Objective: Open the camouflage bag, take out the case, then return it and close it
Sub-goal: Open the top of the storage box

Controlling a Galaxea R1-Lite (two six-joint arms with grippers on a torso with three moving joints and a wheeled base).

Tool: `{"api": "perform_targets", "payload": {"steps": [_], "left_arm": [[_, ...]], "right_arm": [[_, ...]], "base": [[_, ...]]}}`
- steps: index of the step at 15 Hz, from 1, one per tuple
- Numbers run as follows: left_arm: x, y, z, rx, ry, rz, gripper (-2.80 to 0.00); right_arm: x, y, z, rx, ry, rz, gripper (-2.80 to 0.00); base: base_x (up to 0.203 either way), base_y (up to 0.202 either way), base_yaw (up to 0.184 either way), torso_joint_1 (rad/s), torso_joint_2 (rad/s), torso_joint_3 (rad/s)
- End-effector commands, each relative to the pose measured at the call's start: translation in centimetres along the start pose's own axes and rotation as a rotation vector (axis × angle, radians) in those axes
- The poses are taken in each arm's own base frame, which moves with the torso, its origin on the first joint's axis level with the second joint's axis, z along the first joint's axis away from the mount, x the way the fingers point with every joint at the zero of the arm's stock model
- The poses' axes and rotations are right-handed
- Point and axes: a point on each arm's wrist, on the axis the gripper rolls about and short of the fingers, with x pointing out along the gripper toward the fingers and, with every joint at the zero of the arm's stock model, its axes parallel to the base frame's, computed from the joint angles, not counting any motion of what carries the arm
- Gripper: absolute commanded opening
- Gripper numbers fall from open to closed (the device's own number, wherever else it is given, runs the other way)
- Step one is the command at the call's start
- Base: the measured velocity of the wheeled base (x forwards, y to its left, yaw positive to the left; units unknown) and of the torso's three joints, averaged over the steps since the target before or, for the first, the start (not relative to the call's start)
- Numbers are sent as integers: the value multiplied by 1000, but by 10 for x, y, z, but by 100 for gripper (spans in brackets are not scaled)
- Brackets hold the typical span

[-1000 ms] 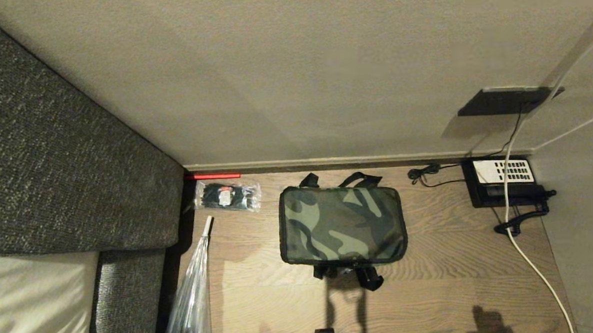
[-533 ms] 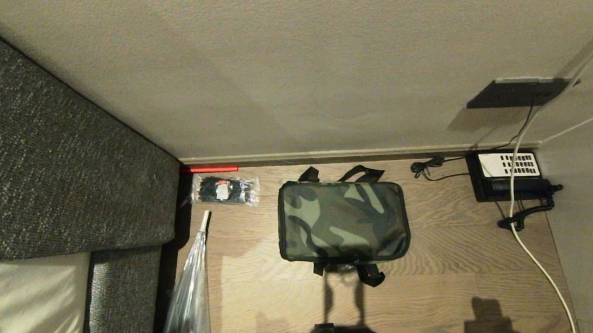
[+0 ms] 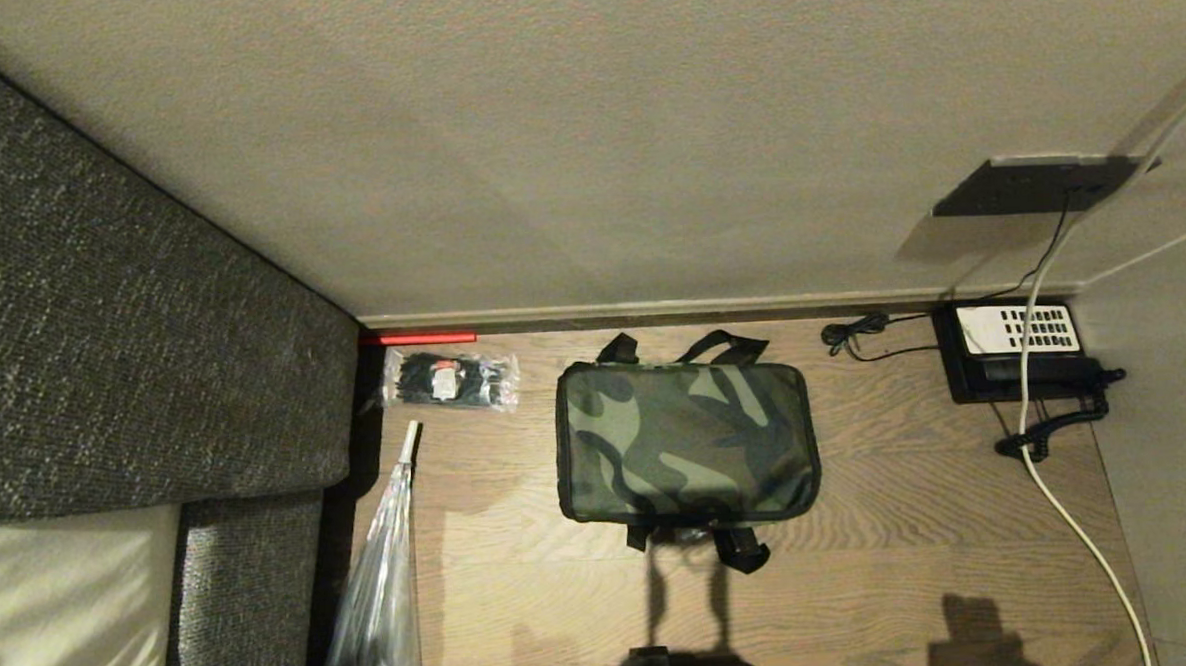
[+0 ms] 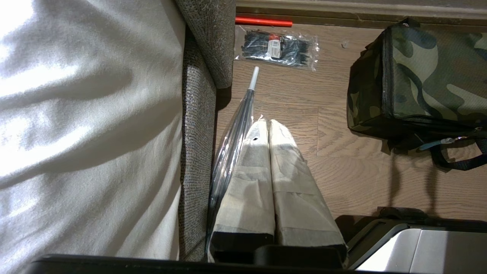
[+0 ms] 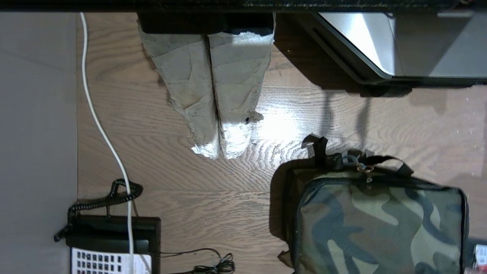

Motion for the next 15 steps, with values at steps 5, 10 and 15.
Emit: {"api": "perform_targets", "payload": {"steps": [5,10,15], "left_arm": [[0,0,-1,-1,1,2,-280],[0,0,-1,-1,0,2,-280],[0,0,-1,-1,1,2,-280]], "right_arm": [[0,0,0,-37,-3,1,-280],[-36,-2,66,-1,-130,17,-280],[-90,-8,188,138,-93,156,-280]], "base": [[0,0,0,0,0,0],[0,0,0,0,0,0],[0,0,0,0,0,0]]}}
